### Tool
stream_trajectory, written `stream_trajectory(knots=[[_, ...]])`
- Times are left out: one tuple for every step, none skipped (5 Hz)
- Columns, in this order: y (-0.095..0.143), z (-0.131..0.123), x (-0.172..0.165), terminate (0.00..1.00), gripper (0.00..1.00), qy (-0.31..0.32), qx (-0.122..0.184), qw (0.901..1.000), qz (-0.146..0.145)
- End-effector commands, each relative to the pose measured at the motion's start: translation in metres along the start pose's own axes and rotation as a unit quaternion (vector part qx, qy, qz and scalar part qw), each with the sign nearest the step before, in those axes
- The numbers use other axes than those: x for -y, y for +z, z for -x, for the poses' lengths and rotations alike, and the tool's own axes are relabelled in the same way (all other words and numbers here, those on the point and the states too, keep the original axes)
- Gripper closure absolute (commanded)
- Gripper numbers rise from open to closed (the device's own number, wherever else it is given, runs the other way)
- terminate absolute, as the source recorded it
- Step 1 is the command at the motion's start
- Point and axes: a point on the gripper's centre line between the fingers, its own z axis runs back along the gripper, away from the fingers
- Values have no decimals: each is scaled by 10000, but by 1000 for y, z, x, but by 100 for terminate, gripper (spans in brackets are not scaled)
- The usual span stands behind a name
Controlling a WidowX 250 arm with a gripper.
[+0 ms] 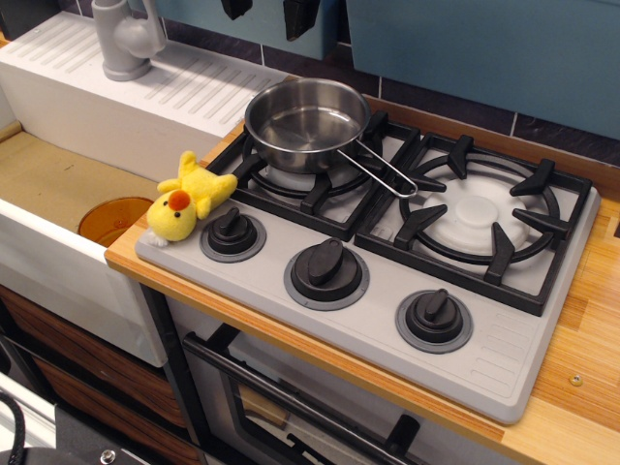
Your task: Put pan on stove and put stuffedduck in pan
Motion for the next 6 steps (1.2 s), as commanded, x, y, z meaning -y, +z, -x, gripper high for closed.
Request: stream_trajectory(knots=[[40, 36, -20, 0, 0, 191, 767, 9956, -500], [45, 61, -25, 0, 0, 250, 882, 9938, -625], [35, 90, -36, 0, 0, 177, 1072, 9920, -639], [18, 118, -38, 0, 0, 256, 1319, 9885, -695], [-5, 136, -31, 0, 0, 356, 1597, 9847, -602], [-19, 139, -22, 0, 0, 436, 1631, 9843, -523]])
